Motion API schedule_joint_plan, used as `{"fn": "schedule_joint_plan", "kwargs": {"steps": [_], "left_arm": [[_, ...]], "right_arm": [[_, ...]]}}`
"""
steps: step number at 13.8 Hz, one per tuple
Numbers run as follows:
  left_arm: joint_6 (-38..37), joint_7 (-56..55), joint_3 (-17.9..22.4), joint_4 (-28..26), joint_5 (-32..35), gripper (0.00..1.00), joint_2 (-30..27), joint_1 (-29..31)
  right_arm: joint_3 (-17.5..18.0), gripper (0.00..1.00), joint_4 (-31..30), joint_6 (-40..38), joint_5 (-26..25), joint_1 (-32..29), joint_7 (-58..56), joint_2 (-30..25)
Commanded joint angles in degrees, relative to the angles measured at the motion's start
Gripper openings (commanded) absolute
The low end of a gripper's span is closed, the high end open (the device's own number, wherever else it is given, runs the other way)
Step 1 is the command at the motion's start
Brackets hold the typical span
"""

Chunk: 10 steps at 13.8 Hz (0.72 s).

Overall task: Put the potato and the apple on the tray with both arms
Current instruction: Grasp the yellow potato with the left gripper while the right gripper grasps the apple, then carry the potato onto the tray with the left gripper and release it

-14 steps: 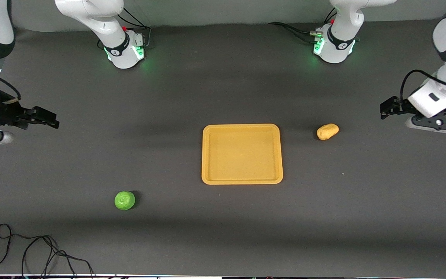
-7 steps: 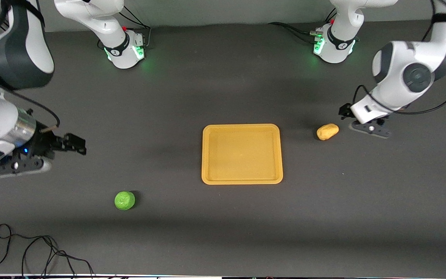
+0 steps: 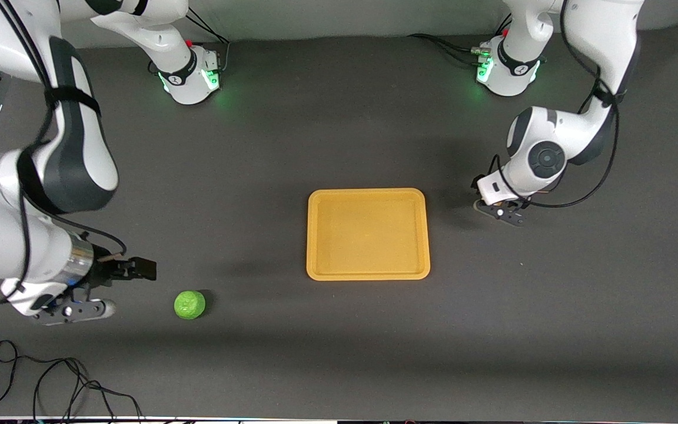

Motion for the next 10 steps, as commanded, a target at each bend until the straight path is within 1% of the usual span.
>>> {"fn": "schedule_joint_plan", "kwargs": {"steps": [1, 2, 3, 5, 6, 8, 9, 10], "left_arm": [[0.5, 2.4, 0.7, -0.1, 0.8, 0.65, 0.0, 0.0], [-0.1, 2.4, 0.7, -0.1, 0.8, 0.42, -0.3, 0.2], [-0.8, 1.7, 0.7, 0.0, 0.8, 0.32, -0.7, 0.2], [-2.9, 1.0, 0.8, 1.3, -0.8, 0.24, -1.7, 0.3], [-5.1, -2.4, 0.7, 3.6, -2.6, 0.24, -2.0, -0.2], [-9.6, -12.4, 0.2, 11.6, -5.7, 0.25, -0.2, -3.4], [-11.0, -17.3, 0.1, 15.8, -6.7, 0.25, 1.6, -5.2], [-11.5, -22.8, -0.2, 20.1, -9.2, 0.27, 3.5, -6.7]], "right_arm": [[-0.5, 1.00, -2.2, 7.4, 0.4, 1.2, 3.5, 5.2], [-0.6, 1.00, -3.5, 9.6, 0.4, 1.2, 3.5, 6.6], [-0.6, 1.00, -4.3, 11.0, 0.4, 1.2, 3.5, 7.6], [-0.6, 1.00, -5.7, 14.0, 0.4, 1.1, 3.5, 9.2], [-0.6, 1.00, -6.0, 15.2, 0.4, 1.1, 3.5, 10.1], [-0.6, 1.00, -6.1, 16.3, 0.4, 1.1, 3.5, 11.3], [-0.6, 1.00, -6.1, 17.3, 0.4, 1.0, 3.5, 12.1], [-0.6, 1.00, -6.1, 18.6, 0.4, 0.9, 3.5, 12.8]]}}
